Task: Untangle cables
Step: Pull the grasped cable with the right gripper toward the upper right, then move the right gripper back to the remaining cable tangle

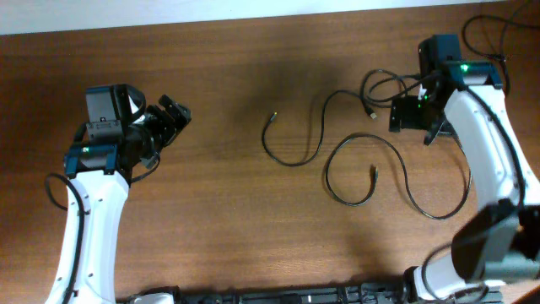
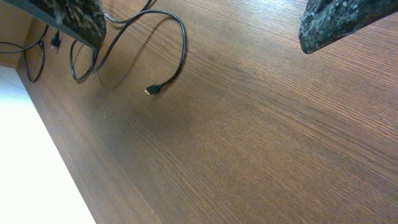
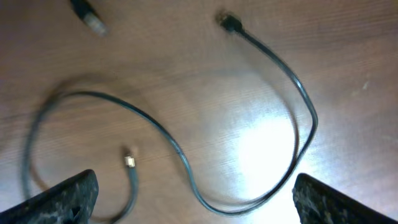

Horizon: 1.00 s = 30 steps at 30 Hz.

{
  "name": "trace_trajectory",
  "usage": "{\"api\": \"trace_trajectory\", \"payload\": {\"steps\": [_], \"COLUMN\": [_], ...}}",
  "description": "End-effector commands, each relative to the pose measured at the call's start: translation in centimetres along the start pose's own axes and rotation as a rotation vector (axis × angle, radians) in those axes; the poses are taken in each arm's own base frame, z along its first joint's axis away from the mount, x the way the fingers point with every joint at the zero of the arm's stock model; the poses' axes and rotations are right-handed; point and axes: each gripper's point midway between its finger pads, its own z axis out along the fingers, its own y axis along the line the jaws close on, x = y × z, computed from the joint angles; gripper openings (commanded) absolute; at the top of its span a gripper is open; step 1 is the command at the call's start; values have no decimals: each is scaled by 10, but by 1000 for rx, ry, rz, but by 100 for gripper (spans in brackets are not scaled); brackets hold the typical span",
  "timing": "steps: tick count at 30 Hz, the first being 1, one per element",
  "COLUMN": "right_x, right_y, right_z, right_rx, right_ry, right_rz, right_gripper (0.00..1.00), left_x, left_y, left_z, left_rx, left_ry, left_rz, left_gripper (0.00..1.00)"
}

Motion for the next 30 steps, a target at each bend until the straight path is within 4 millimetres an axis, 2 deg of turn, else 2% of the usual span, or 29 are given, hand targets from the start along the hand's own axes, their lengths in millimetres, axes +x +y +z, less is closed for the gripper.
{"api": "trace_trajectory", "payload": {"steps": [1,7,9,12,14,16,17,18,21,23,25,27,30], "right_x": [2,-33,-35,-30,-25,-20,-19,-18,-19,-24,-34,-38,-31], "right_y": [-18,-48,-62,-77,-74,-66,-61,-59,-50,-48,-45,-36,-1], "right_z": [27,67,81,100,113,121,122,121,106,86,48,20,-36], "right_rx": [31,38,40,27,-36,-104,-138,-151,-206,-235,-281,-342,-519], "right_ry": [86,24,35,78,109,135,140,143,132,105,19,-52,-166], "right_rz": [-62,-71,-73,-41,-17,-3,0,1,5,7,-9,-54,-158], "right_gripper": [99,99,98,84,70,42,16,4,4,4,4,4,4], "left_x": [-4,-4,-4,-4,-4,-4,-4,-4,-4,-4,-3,-4,-4], "left_y": [0,0,0,0,0,0,0,0,0,0,0,0,0], "left_z": [-1,-1,-1,-1,-1,-1,-1,-1,-1,-1,-1,-1,-1], "left_rx": [-7,-7,-7,-7,-7,-7,-7,-7,-7,-7,-7,-7,-7], "left_ry": [-14,-14,-14,-14,-15,-15,-14,-14,-14,-15,-14,-14,-14], "left_rz": [16,17,17,17,17,16,16,16,17,16,16,17,17], "left_gripper": [99,99,99,99,99,99,99,99,99,99,99,99,99]}}
